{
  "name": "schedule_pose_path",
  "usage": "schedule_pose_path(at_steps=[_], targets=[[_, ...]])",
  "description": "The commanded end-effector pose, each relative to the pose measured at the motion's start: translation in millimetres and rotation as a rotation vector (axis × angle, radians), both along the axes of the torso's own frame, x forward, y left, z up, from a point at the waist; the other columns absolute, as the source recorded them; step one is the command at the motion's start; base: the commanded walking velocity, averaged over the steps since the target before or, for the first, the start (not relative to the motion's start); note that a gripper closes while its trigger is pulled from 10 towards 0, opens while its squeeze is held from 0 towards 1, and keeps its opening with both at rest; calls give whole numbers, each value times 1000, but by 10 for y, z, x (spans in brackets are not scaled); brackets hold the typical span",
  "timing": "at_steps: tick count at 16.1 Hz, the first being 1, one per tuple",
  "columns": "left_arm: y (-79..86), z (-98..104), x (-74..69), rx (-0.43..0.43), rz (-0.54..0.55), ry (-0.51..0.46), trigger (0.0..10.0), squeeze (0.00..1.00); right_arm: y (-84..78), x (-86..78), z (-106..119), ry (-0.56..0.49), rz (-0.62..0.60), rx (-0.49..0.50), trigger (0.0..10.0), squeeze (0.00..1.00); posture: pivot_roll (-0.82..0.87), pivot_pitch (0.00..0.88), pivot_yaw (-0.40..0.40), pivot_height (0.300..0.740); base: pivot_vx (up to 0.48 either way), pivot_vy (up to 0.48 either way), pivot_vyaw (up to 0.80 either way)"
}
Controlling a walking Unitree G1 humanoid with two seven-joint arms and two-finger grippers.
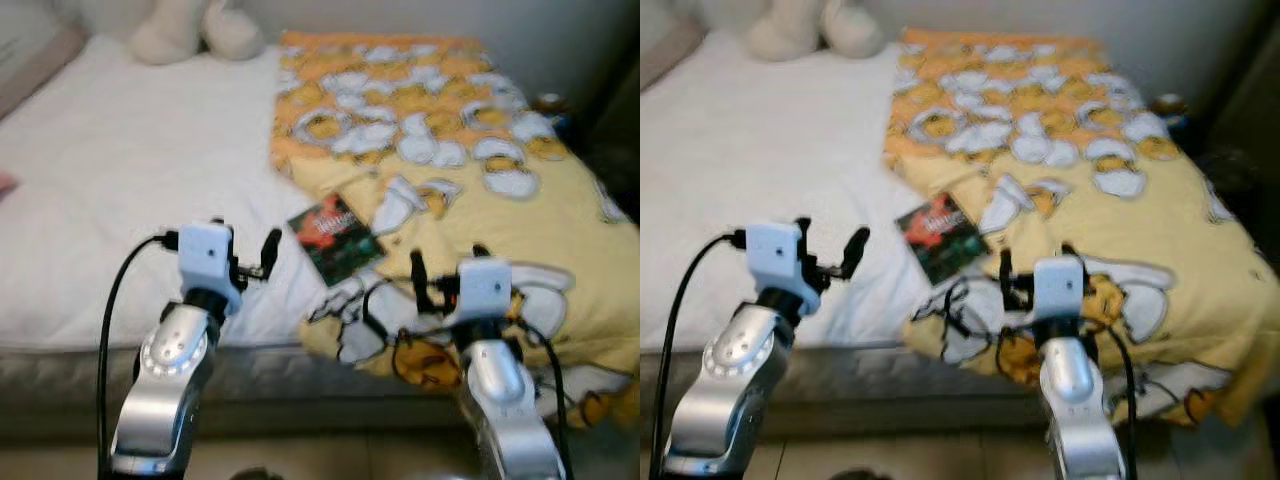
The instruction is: Clean up the room
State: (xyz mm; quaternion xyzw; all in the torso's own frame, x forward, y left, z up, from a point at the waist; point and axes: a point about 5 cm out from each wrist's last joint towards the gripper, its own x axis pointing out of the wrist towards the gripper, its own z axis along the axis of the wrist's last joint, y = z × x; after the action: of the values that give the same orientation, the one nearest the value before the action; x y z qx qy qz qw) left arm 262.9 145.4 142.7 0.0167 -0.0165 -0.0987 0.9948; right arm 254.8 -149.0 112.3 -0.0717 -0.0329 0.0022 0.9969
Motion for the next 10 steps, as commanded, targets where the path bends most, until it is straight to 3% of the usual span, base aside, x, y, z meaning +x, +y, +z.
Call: schedule_pose_path(at_steps=[1, 4, 8, 10], targets=[[5, -26, 10, -3, -2, 13, 10000, 0, -61, 20, -63, 41, -22, 3, 10000, 0, -12, 0, 12, 740, 480, 0, 0], [22, -30, 20, -11, 9, 18, 10000, 0, -87, 70, -106, 76, -35, 18, 10000, 0, -9, 0, 12, 740, 475, 0, 0], [19, -41, 0, -28, 15, 18, 10000, 0, 12, 163, -144, 97, 20, 22, 10000, 0, 6, 0, 12, 740, 449, 0, 0], [35, -43, -8, -30, 22, 22, 10000, 0, 42, 210, -166, 109, 45, 32, 10000, 0, 19, 0, 11, 740, 146, 411, 0]])
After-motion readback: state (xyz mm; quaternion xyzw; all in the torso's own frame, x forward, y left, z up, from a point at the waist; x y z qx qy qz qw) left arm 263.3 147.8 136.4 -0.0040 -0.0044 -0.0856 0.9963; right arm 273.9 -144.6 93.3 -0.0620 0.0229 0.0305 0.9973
